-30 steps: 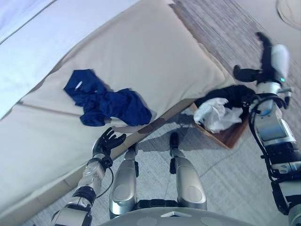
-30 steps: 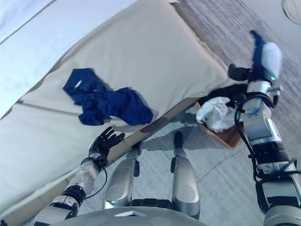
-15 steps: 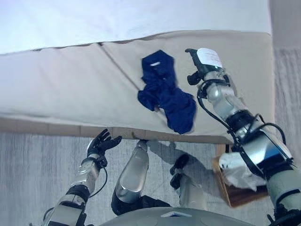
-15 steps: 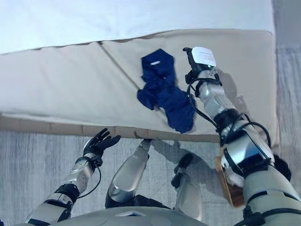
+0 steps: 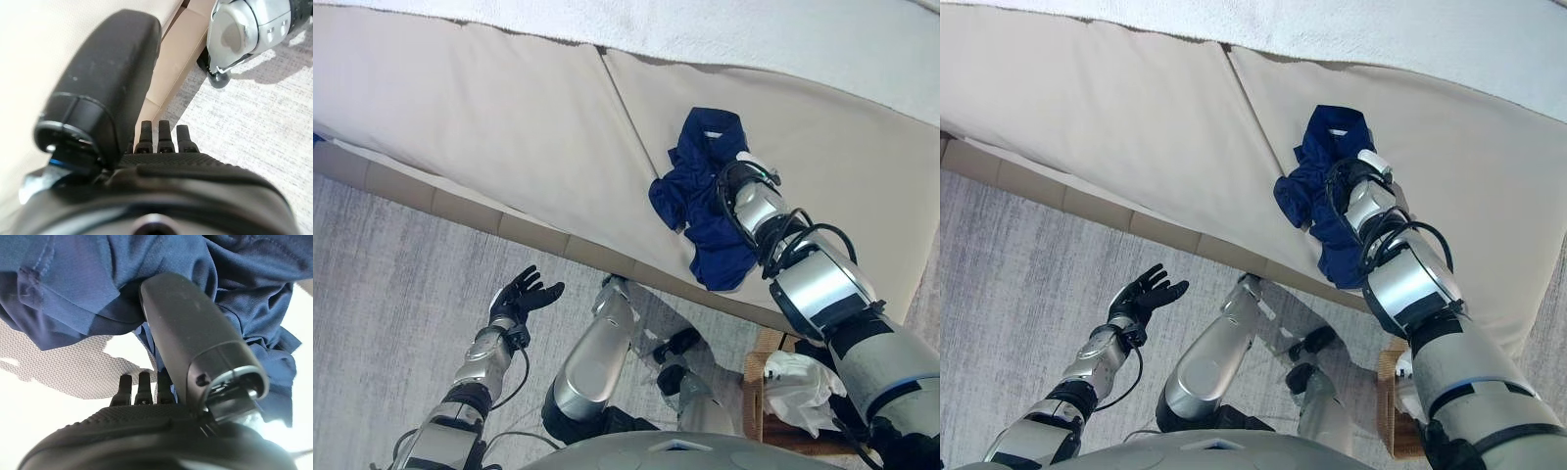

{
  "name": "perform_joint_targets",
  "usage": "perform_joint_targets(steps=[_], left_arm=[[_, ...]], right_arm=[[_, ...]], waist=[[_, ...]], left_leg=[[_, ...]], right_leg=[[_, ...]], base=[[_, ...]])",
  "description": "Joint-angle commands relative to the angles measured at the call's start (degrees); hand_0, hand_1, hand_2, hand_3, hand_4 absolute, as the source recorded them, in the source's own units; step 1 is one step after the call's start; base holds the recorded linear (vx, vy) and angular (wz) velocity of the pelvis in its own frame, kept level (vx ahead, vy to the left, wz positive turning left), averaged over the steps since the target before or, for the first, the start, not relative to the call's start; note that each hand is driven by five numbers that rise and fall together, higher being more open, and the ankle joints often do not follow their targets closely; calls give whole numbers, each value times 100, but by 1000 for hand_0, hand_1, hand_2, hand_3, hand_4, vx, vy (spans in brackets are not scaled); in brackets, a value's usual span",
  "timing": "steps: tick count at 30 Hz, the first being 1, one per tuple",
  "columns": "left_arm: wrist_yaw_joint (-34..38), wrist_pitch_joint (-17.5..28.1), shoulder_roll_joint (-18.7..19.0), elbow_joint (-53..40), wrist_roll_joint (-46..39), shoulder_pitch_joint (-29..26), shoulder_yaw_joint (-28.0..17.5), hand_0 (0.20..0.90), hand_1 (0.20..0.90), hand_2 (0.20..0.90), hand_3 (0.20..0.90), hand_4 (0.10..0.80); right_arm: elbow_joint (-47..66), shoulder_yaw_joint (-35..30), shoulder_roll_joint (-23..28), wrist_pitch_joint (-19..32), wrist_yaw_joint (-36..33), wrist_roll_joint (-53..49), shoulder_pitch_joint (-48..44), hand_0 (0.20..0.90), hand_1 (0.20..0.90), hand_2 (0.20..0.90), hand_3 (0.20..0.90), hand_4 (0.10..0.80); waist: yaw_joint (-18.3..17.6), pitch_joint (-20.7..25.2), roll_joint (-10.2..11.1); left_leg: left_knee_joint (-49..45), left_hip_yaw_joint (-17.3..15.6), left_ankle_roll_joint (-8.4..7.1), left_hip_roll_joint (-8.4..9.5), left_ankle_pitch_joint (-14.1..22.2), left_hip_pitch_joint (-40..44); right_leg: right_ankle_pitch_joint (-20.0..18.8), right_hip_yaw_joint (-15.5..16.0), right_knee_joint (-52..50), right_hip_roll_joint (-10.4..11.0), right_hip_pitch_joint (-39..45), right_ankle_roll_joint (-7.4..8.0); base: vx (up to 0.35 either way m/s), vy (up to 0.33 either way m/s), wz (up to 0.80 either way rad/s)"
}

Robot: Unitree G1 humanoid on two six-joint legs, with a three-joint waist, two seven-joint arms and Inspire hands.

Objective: Pick up the clothes from the bed and place them into the basket

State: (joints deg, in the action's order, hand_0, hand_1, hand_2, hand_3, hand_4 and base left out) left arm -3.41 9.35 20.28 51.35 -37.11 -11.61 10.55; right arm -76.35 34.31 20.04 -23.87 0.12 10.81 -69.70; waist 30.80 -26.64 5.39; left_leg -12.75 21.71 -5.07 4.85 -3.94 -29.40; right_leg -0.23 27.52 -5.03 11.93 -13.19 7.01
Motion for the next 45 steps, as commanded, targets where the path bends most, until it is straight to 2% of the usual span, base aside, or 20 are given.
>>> perform_joint_targets(steps=[1, 2, 3, 4, 5, 6, 8, 10, 11, 12, 14, 16, 19, 21, 24, 31, 38, 42, 45], left_arm=[[-91, 320, 141, -325, -47, 89, 238, 900, 900, 900, 900, 800], [-63, 294, 149, -383, -61, 71, 297, 900, 900, 900, 900, 800], [-47, 282, 150, -392, -62, 62, 322, 900, 900, 900, 900, 800], [-27, 288, 143, -391, -65, 84, 336, 900, 900, 900, 900, 800], [40, 313, 116, -361, -85, 109, 368, 900, 900, 900, 900, 800], [120, 339, 82, -334, -99, 131, 376, 900, 900, 900, 900, 800], [281, 448, -4, -261, -111, 247, 319, 900, 900, 900, 900, 800], [457, 490, -85, -215, -91, 343, 234, 900, 900, 900, 900, 800], [481, 496, -93, -204, -103, 363, 220, 900, 900, 900, 900, 800], [516, 510, -105, -173, -103, 372, 193, 900, 900, 900, 900, 800], [620, 515, -159, 49, -84, 410, 50, 900, 900, 900, 900, 800], [616, 524, -172, 149, -33, 454, -13, 900, 900, 900, 900, 800], [565, 461, -158, 300, 63, 676, -157, 900, 900, 900, 900, 800], [547, 415, -162, 344, 155, 741, -188, 900, 900, 900, 900, 800], [592, 276, -160, 522, 336, 888, -275, 900, 900, 900, 900, 800], [623, -45, -229, 903, 772, 868, -356, 900, 900, 900, 900, 800], [627, -234, -330, 1137, 965, 877, -293, 900, 900, 900, 900, 800], [587, -280, -299, 1230, 1021, 864, -305, 900, 900, 900, 900, 800], [588, -255, -286, 1243, 1026, 860, -284, 900, 900, 900, 900, 800]], right_arm=[[4, 276, 17, -207, 711, -249, -195, 900, 900, 900, 900, 800], [37, 286, -17, -96, 437, -484, -281, 681, 681, 681, 645, 545], [88, 266, -20, 74, 164, -635, -345, 300, 300, 300, 200, 100], [201, 211, -14, 206, -181, -932, -429, 300, 300, 300, 200, 100], [488, 50, 11, 825, -1036, -1374, -546, 300, 300, 300, 200, 100], [793, -113, 37, 1185, -1620, -1547, -583, 300, 300, 300, 200, 100], [1605, -385, 172, 2058, -2578, -1358, -480, 300, 300, 300, 200, 100], [2686, -653, 258, 2523, -3326, -1214, -282, 300, 300, 300, 200, 100], [2912, -708, 270, 2524, -3406, -1162, -231, 300, 300, 300, 200, 100], [3322, -845, 310, 2705, -3700, -971, -151, 300, 300, 300, 200, 100], [4678, -1296, 453, 2733, -4043, -513, 32, 300, 300, 300, 200, 100], [5220, -1457, 554, 2761, -4241, -277, 119, 300, 300, 300, 200, 100], [6214, -1769, 970, 2795, -4600, -118, 438, 300, 300, 300, 200, 100], [6429, -1868, 1153, 2770, -4700, -109, 528, 300, 300, 300, 200, 100], [6857, -2175, 1689, 2668, -4878, -363, 837, 300, 300, 300, 200, 100], [6864, -2695, 2602, 2457, -4928, -817, 1339, 300, 300, 300, 200, 100], [6606, -3037, 3152, 2294, -4331, -1093, 1742, 300, 300, 300, 200, 100], [6232, -3093, 3295, 2220, -3768, -1279, 1992, 300, 300, 300, 200, 100], [6047, -3104, 3306, 2179, -3510, -1265, 2152, 300, 300, 300, 200, 100]], waist=[[301, -316, -146], [318, -316, -153], [319, -316, -150], [306, -316, -144], [255, -316, -110], [192, -316, -72], [15, -316, 37], [-159, -316, 126], [-182, -316, 136], [-244, -316, 145], [-468, -316, 192], [-574, -257, 210], [-886, 241, 266], [-992, 441, 261], [-1334, 1000, 266], [-1958, 1774, 164], [-2423, 2094, -17], [-2708, 2163, -83], [-2805, 2156, -105]], left_leg=[[534, -281, 460, -26, -179, 65], [588, -222, 452, -36, -210, 44], [615, -195, 442, -50, -217, 45], [651, -186, 430, -79, -225, 63], [704, -200, 409, -127, -218, 112], [738, -230, 394, -176, -192, 166], [773, -336, 369, -287, -118, 285], [821, -451, 354, -365, -49, 484], [831, -474, 353, -379, -36, 532], [817, -504, 371, -366, -172, 502], [904, -701, 381, -426, -51, 999], [977, -807, 382, -449, -6, 1258], [1217, -1030, 363, -546, 83, 1713], [1289, -1083, 360, -567, 79, 1838], [1577, -1297, 319, -663, 59, 2276], [1775, -1679, 247, -769, 76, 2769], [1775, -2013, 187, -847, 168, 3060], [1775, -2348, 130, -975, 175, 3205], [1753, -2457, 113, -1022, 171, 3235]], right_leg=[[-23, 115, -694, 153, -36, 89], [-12, 143, -702, 122, -95, 90], [-4, 153, -711, 105, -119, 88], [-1, 146, -718, 79, -134, 89], [-2, 109, -718, 41, -145, 83], [-6, 64, -711, 12, -143, 72], [1, -83, -712, -43, -139, 44], [23, -224, -693, -110, -56, 25], [27, -253, -686, -121, -31, 23], [-124, -239, -619, -122, -53, -19], [-52, -485, -500, -203, 285, -16], [-33, -604, -375, -253, 493, -14], [-1, -842, -38, -417, 823, -17], [-29, -892, 61, -445, 909, -29], [-81, -1100, 363, -543, 1205, -71], [-148, -1504, 665, -660, 1537, -160], [-116, -1780, 701, -714, 1649, -244], [-139, -1957, 774, -781, 1687, -283], [-133, -2035, 767, -814, 1675, -311]], base=[[-28, -102, 17], [-25, -86, 16], [-30, -73, 18], [-41, -46, 13], [-61, -30, 4], [-80, -2, -7], [-86, 12, -17], [-67, -7, -34], [-129, 43, -50], [-130, 37, -48], [-100, 9, -32], [-14, -24, -43], [41, -45, -39], [59, -36, -28], [80, -71, -27], [33, -66, -36], [20, -58, -29], [12, -135, -45], [9, -112, -32]])
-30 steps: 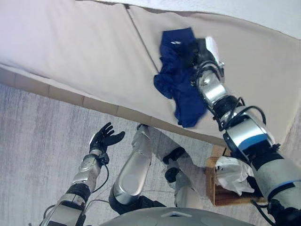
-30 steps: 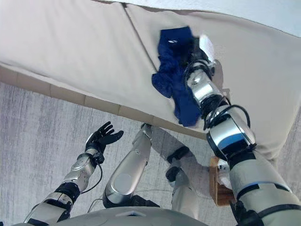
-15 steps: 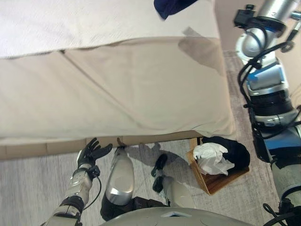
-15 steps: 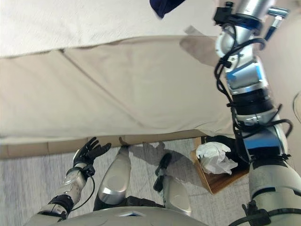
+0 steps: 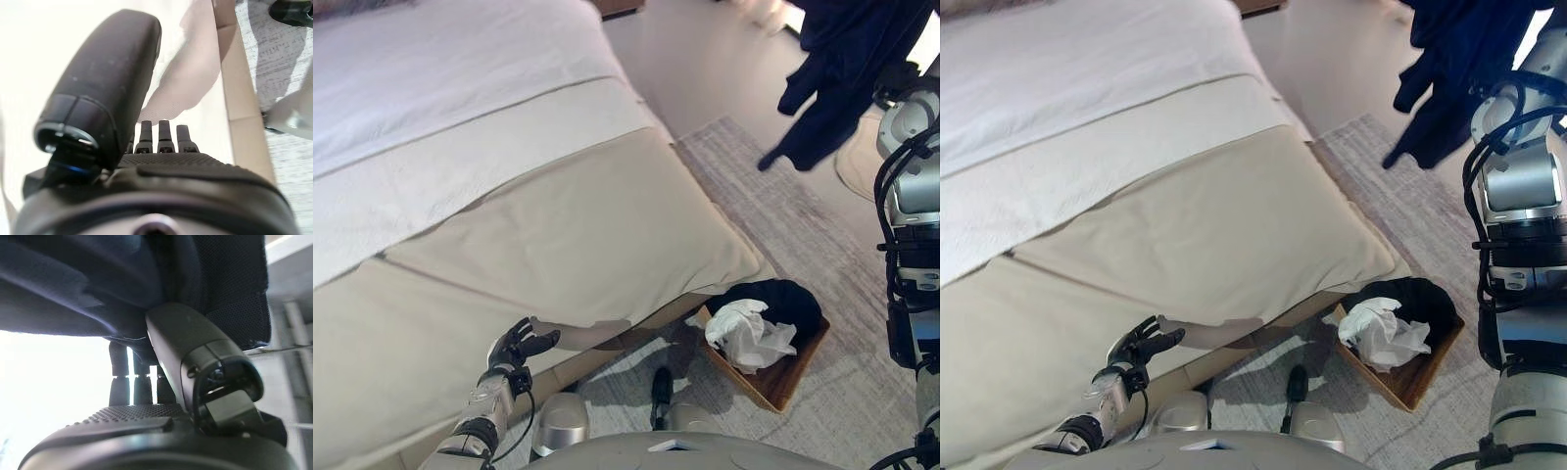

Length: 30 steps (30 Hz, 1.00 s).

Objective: Pick up the clothes from the bed and place them into the basket

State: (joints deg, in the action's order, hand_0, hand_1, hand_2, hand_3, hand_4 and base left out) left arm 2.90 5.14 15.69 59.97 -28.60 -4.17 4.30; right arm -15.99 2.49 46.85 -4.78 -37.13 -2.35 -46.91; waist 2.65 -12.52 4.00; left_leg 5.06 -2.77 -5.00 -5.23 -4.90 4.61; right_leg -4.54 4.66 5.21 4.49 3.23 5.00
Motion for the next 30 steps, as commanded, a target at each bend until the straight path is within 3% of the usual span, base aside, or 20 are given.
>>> perform_joint_targets(steps=[1, 8, 14, 21, 26, 28, 30], left_arm=[[-96, 199, 186, 396, 223, 118, 354, 900, 900, 900, 900, 800], [-299, 265, 226, 249, 309, 66, 504, 900, 900, 900, 900, 800], [-399, 447, 163, 89, 117, -296, 746, 900, 900, 900, 900, 800], [-416, 748, 34, -241, -383, -752, 1111, 900, 900, 900, 900, 800], [-376, 867, 25, -400, -633, -898, 1218, 900, 900, 900, 900, 800], [-331, 922, 35, -594, -813, -987, 1263, 900, 900, 900, 900, 800], [-322, 919, 76, -690, -877, -1043, 1272, 900, 900, 900, 900, 800]], right_arm=[[-201, 101, 613, 251, 373, 79, 7, 300, 300, 300, 200, 100], [-906, 182, 552, -14, 629, 255, 408, 300, 300, 300, 200, 100], [-1335, 240, 243, -72, 538, 157, 700, 300, 300, 300, 200, 100], [-2187, 584, 114, 73, 356, 62, 450, 300, 300, 300, 200, 100], [-2597, 871, 115, 14, 400, 44, 85, 300, 300, 300, 200, 100], [-2979, 1159, 191, -233, 508, 69, -372, 300, 300, 300, 200, 100], [-3158, 1318, 220, -478, 544, 142, -614, 300, 300, 300, 200, 100]], waist=[[-49, 717, 15], [-164, 461, -113], [-344, -90, -351], [-504, -865, -862], [-546, -1168, -1105], [-582, -1409, -1301], [-599, -1519, -1367]], left_leg=[[-49, -68, 99, -49, 257, -145], [-275, -153, 41, -149, 224, -314], [-585, -94, -10, -181, 215, -793], [-921, 53, -3, -25, 176, -1519], [-1199, 79, 17, 98, 176, -1940], [-1466, 84, 58, 253, 191, -2345], [-1609, 80, 89, 324, 224, -2553]], right_leg=[[299, 205, -267, -91, 27, -129], [308, 119, -379, -127, -161, -188], [309, 45, -595, -103, -623, -242], [405, 9, -1140, 23, -1491, -305], [472, 20, -1499, 108, -2014, -345], [477, -47, -1745, 169, -2495, -366], [464, -111, -1853, 189, -2734, -358]], base=[[14, -120, -30], [-39, -117, -26], [-160, -86, -16], [-179, 24, -8], [-83, 30, -14], [-75, 38, -9], [-48, -13, -9]])
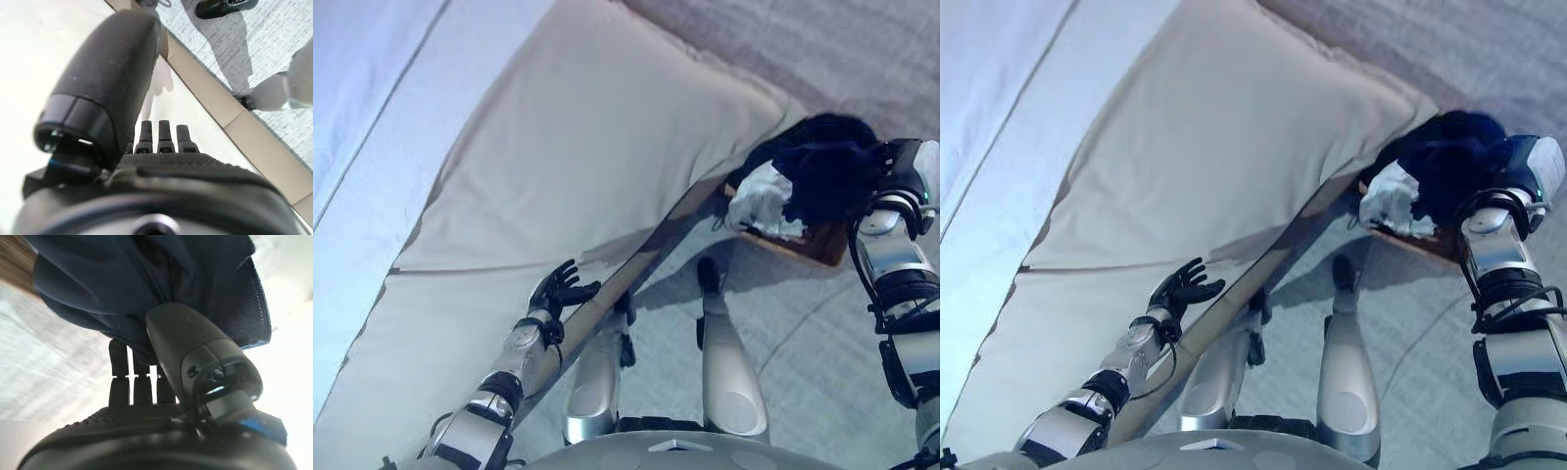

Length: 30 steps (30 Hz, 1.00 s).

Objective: Pick up the clothes from the bed and place them into the basket

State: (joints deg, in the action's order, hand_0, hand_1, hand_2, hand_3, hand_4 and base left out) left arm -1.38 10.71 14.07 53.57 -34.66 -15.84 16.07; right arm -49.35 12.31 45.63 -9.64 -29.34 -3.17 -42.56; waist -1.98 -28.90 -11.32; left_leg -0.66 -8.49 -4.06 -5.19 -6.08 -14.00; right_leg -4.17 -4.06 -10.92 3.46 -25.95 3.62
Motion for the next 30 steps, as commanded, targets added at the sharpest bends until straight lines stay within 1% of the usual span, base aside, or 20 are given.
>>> perform_joint_targets(steps=[1, 2, 3, 4, 6, 8, 9, 11, 13, 15, 17, 18, 20, 22, 23, 26, 28, 30], left_arm=[[101, 359, 317, -153, -333, 78, 92, 900, 900, 900, 900, 800], [117, 346, 381, -258, -392, 45, 98, 900, 900, 900, 900, 800], [130, 347, 425, -328, -454, 21, 90, 900, 900, 900, 900, 800], [169, 354, 447, -390, -504, 19, 85, 900, 900, 900, 900, 800], [167, 432, 503, -477, -586, 34, 112, 900, 900, 900, 900, 800], [170, 488, 550, -603, -593, 81, 172, 900, 900, 900, 900, 800], [168, 495, 584, -651, -616, 84, 193, 900, 900, 900, 900, 800], [161, 475, 621, -701, -701, 108, 194, 900, 900, 900, 900, 800], [150, 454, 619, -701, -703, 140, 179, 900, 900, 900, 900, 800], [202, 377, 597, -741, -701, 217, 134, 900, 900, 900, 900, 800], [232, 300, 616, -734, -673, 286, 47, 900, 900, 900, 900, 800], [225, 266, 637, -711, -661, 321, -10, 900, 900, 900, 900, 800], [219, 175, 674, -663, -649, 381, -129, 900, 900, 900, 900, 800], [172, 29, 728, -504, -508, 442, -359, 900, 900, 900, 900, 800], [132, -30, 728, -377, -393, 510, -492, 900, 900, 900, 900, 800], [139, -136, 683, -237, -173, 665, -721, 900, 900, 900, 900, 800], [112, -184, 626, -177, 16, 830, -874, 900, 900, 900, 900, 800], [115, -246, 551, -138, 198, 977, -968, 900, 900, 900, 900, 800]], right_arm=[[4, 498, 364, -343, -137, 234, -1265, 300, 300, 300, 200, 100], [-181, 611, 368, -497, -94, 151, -1399, 300, 300, 300, 200, 100], [-376, 712, 371, -577, -115, 126, -1518, 333, 333, 333, 238, 138], [-566, 794, 392, -582, -103, 53, -1601, 900, 900, 900, 900, 800], [-903, 789, 399, -587, -272, 19, -1720, 900, 900, 900, 900, 800], [-1182, 708, 401, -484, -487, -1, -1838, 900, 900, 900, 900, 800], [-1194, 702, 416, -491, -605, -45, -1903, 900, 900, 900, 900, 800], [-1057, 570, 473, -352, -853, -259, -1900, 900, 900, 900, 900, 800], [-971, 453, 489, -292, -873, -291, -1806, 900, 900, 900, 900, 800], [-703, 258, 526, -200, -968, -410, -1527, 900, 900, 900, 900, 800], [-250, -12, 589, -181, -951, -537, -1126, 900, 900, 900, 900, 800], [-5, -194, 613, -213, -830, -555, -863, 900, 900, 900, 900, 800], [477, -506, 627, -108, -681, -622, -344, 900, 900, 900, 900, 800], [1221, -920, 586, -213, -401, -596, 296, 900, 900, 900, 900, 800], [1708, -1135, 477, -158, -314, -623, 703, 900, 900, 900, 900, 800], [2456, -1469, 203, -262, -66, -429, 1413, 900, 900, 900, 900, 800], [2626, -1617, -7, -125, 60, -338, 1890, 900, 900, 900, 900, 800], [2662, -1678, -241, -106, 141, -194, 2210, 900, 900, 900, 900, 800]], waist=[[-147, 11, 132], [-142, -73, 113], [-130, -89, 90], [-117, -89, 61], [-68, -89, -21], [13, -89, -102], [46, -89, -123], [54, -89, -144], [44, -89, -142], [-1, -89, -102], [-57, -89, -3], [-91, -89, 57], [-147, -89, 181], [-229, -57, 385], [-250, 103, 524], [-265, 410, 770], [-235, 678, 914], [-189, 928, 1030]], left_leg=[[-1178, 631, 27, 366, 375, -891], [-1232, 613, 50, 386, 379, -1010], [-1266, 599, 70, 404, 373, -1161], [-1303, 604, 92, 428, 390, -1294], [-1336, 650, 125, 495, 366, -1550], [-1278, 694, 160, 560, 322, -1681], [-1229, 706, 170, 580, 291, -1729], [-1081, 736, 174, 605, 224, -1740], [-1005, 729, 173, 596, 186, -1713], [-919, 694, 165, 582, 188, -1608], [-867, 651, 160, 540, 217, -1455], [-862, 638, 155, 521, 239, -1365], [-839, 639, 145, 485, 279, -1144], [-731, 575, 134, 423, 351, -723], [-553, 509, 128, 384, 356, -485], [-228, 429, 112, 326, 360, -69], [-55, 402, 106, 313, 355, 188], [71, 371, 109, 302, 377, 459]], right_leg=[[400, 712, -343, 319, -54, -207], [372, 686, -399, 336, -205, -198], [357, 657, -461, 341, -381, -188], [379, 612, -556, 332, -543, -183], [388, 567, -669, 340, -794, -174], [392, 545, -728, 342, -940, -161], [385, 544, -742, 346, -1002, -150], [368, 529, -720, 313, -1044, -137], [325, 518, -675, 293, -1035, -137], [304, 508, -603, 273, -949, -129], [315, 527, -563, 260, -813, -125], [334, 537, -554, 252, -721, -131], [360, 549, -521, 228, -495, -138], [409, 567, -439, 199, -90, -113], [383, 582, -274, 184, 142, -87], [310, 588, 71, 163, 577, -32], [208, 601, 393, 169, 915, 4], [147, 641, 652, 173, 1262, 34]], base=[[-67, -38, -10], [-79, -33, -5], [-55, -12, -4], [-35, -4, -6], [-15, -8, -6], [-22, -33, 1], [-32, -28, -1], [-12, 51, -5], [-3, 76, -7], [-2, 70, -3], [14, 78, 3], [25, 88, 4], [30, 65, 4], [75, 51, 6], [115, 52, 4], [100, 78, 15], [122, 85, 10], [148, 95, 5]])
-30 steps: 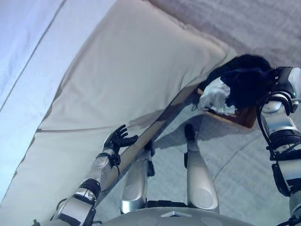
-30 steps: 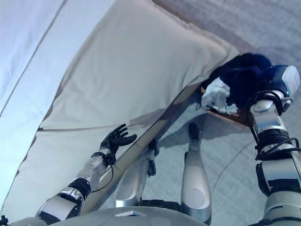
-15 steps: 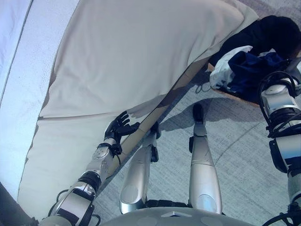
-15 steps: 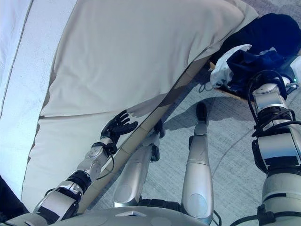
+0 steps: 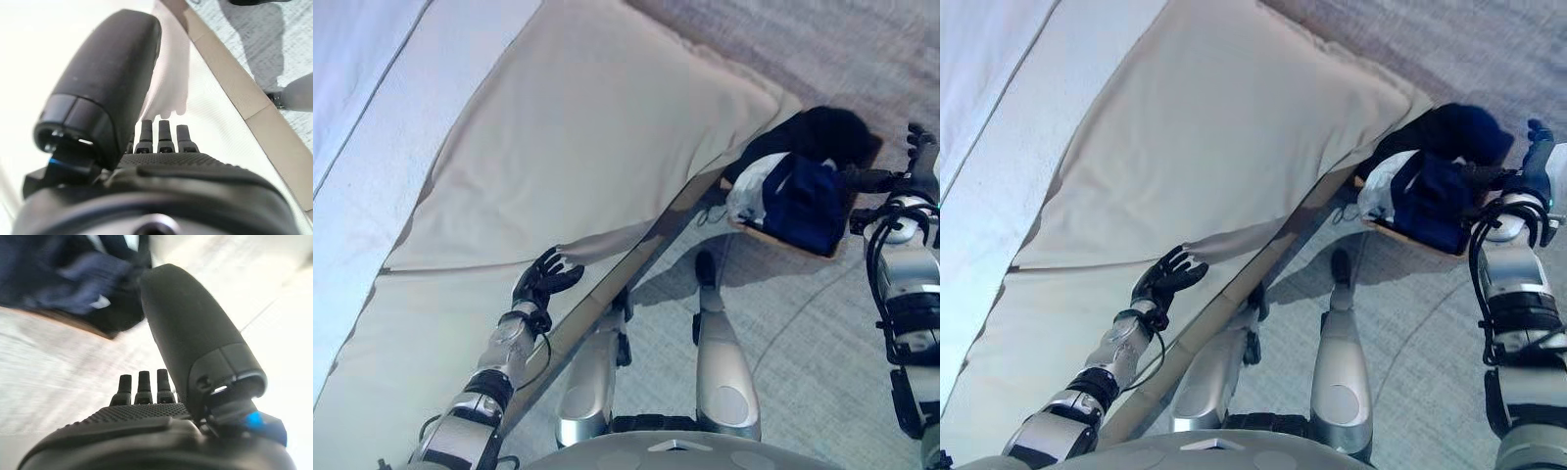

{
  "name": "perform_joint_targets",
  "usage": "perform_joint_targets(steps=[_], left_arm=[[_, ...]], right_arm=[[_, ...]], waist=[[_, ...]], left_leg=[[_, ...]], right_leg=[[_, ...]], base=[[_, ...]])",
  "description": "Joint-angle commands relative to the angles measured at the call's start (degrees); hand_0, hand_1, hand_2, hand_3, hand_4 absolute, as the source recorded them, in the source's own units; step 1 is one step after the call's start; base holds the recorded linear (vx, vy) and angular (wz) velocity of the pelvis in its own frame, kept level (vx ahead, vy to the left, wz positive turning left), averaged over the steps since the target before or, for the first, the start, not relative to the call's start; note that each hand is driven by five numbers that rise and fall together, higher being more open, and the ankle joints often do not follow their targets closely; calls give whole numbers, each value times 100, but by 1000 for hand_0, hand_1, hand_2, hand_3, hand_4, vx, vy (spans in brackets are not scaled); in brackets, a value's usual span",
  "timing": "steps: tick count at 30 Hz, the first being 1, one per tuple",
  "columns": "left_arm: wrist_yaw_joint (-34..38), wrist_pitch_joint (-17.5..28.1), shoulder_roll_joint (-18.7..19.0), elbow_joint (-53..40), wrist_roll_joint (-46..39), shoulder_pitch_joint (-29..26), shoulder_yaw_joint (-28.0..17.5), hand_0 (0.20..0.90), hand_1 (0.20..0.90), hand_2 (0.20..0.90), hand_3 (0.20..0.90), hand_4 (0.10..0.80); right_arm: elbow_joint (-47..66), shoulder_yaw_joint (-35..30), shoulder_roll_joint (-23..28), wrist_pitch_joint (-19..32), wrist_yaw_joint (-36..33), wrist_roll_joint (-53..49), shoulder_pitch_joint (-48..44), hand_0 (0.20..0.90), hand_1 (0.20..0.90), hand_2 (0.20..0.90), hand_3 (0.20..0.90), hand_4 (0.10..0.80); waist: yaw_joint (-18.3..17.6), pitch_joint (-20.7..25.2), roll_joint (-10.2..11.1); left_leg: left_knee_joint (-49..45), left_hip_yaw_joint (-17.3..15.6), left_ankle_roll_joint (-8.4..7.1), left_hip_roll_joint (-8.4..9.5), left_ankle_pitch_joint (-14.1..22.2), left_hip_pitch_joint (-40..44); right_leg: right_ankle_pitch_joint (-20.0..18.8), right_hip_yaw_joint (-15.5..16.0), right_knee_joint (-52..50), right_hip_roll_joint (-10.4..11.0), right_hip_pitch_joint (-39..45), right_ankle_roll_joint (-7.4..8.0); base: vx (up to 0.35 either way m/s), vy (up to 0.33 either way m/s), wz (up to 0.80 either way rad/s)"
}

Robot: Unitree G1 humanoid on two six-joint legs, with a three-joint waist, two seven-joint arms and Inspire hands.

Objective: Pick up the clothes from the bed and place them into the basket

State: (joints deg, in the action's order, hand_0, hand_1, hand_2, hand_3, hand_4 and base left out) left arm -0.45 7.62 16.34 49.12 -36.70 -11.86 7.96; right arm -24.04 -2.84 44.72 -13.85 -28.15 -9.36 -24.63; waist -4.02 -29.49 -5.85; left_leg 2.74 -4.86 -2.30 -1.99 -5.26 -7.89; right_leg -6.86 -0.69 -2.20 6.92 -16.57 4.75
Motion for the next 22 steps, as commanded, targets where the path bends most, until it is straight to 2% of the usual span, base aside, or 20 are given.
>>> perform_joint_targets(steps=[1, 4, 8, 9, 10, 12, 13, 14, 15, 17, 22], left_arm=[[21, 62, 282, 343, 497, 656, -190, 900, 900, 900, 900, 800], [43, 67, 150, 440, 728, 911, -250, 900, 900, 900, 900, 800], [87, 20, 52, 682, 1259, 1046, -215, 900, 900, 900, 900, 800], [88, 48, 32, 812, 1407, 1054, -156, 900, 900, 900, 900, 800], [78, 57, 9, 953, 1626, 1054, -84, 900, 900, 900, 900, 800], [-67, 45, 47, 1175, 1796, 1040, -2, 900, 900, 900, 900, 800], [-177, 66, 51, 1319, 1858, 1025, 23, 900, 900, 900, 900, 800], [-178, 67, 53, 1321, 1857, 1023, 23, 900, 900, 900, 900, 800], [-323, 106, 54, 1488, 1901, 978, 65, 900, 900, 900, 900, 800], [-496, 174, 22, 1783, 1993, 908, 163, 900, 900, 900, 900, 800], [-780, 224, -46, 2251, 2340, 803, 406, 900, 900, 900, 900, 800]], right_arm=[[80, -154, -244, 351, 77, 494, 549, 900, 900, 900, 900, 800], [-63, -142, -559, 465, 286, 669, 1039, 900, 900, 900, 900, 800], [-400, 117, -1022, 865, 644, 717, 1465, 900, 900, 900, 900, 800], [-525, 250, -1172, 986, 863, 537, 1511, 900, 900, 900, 900, 800], [-639, 450, -1417, 1007, 1415, 222, 1570, 900, 900, 900, 900, 800], [-875, 669, -1798, 939, 2195, -965, 1757, 900, 900, 900, 900, 800], [-1207, 720, -2011, 1044, 2584, -1053, 1819, 900, 900, 900, 900, 800], [-1214, 720, -2012, 1049, 2587, -1054, 1816, 900, 900, 900, 900, 800], [-1721, 799, -2222, 1128, 3054, -1269, 1891, 900, 900, 900, 900, 800], [-2829, 891, -2577, 1470, 3563, -1274, 1941, 900, 900, 900, 900, 800], [-4110, 1118, -2845, 1678, 3668, -844, 1888, 900, 900, 900, 900, 800]], waist=[[45, 1123, 537], [123, 1497, 664], [211, 1964, 785], [233, 2070, 811], [258, 2182, 835], [276, 2313, 874], [291, 2368, 886], [290, 2365, 888], [321, 2444, 890], [390, 2549, 885], [501, 2677, 860]], left_leg=[[-212, -4, -56, -19, 308, -12], [-109, -9, -29, -28, 334, 321], [28, 9, 0, -49, 373, 683], [89, 18, 5, -58, 375, 781], [143, 49, 13, -67, 392, 878], [202, 111, 15, -70, 402, 997], [212, 131, 18, -70, 412, 1043], [212, 132, 18, -70, 412, 1046], [226, 167, 37, -63, 424, 1100], [226, 256, 60, -38, 450, 1199], [218, 395, 124, 18, 477, 1330]], right_leg=[[387, 319, -98, -177, 497, -71], [310, 339, 139, -190, 885, -49], [199, 315, 391, -192, 1251, 2], [180, 317, 447, -202, 1342, 12], [178, 321, 489, -207, 1436, 20], [196, 319, 500, -214, 1557, 19], [214, 338, 504, -215, 1616, 15], [215, 339, 506, -214, 1620, 15], [232, 356, 512, -223, 1681, 1], [289, 432, 526, -226, 1838, -17], [399, 512, 473, -193, 2036, -32]], base=[[161, 93, -1], [185, 96, 6], [169, 98, 11], [154, 107, 11], [137, 114, 7], [92, 93, 5], [47, 46, 13], [48, 54, 18], [61, 59, 19], [71, 72, 22], [34, 27, 17]])
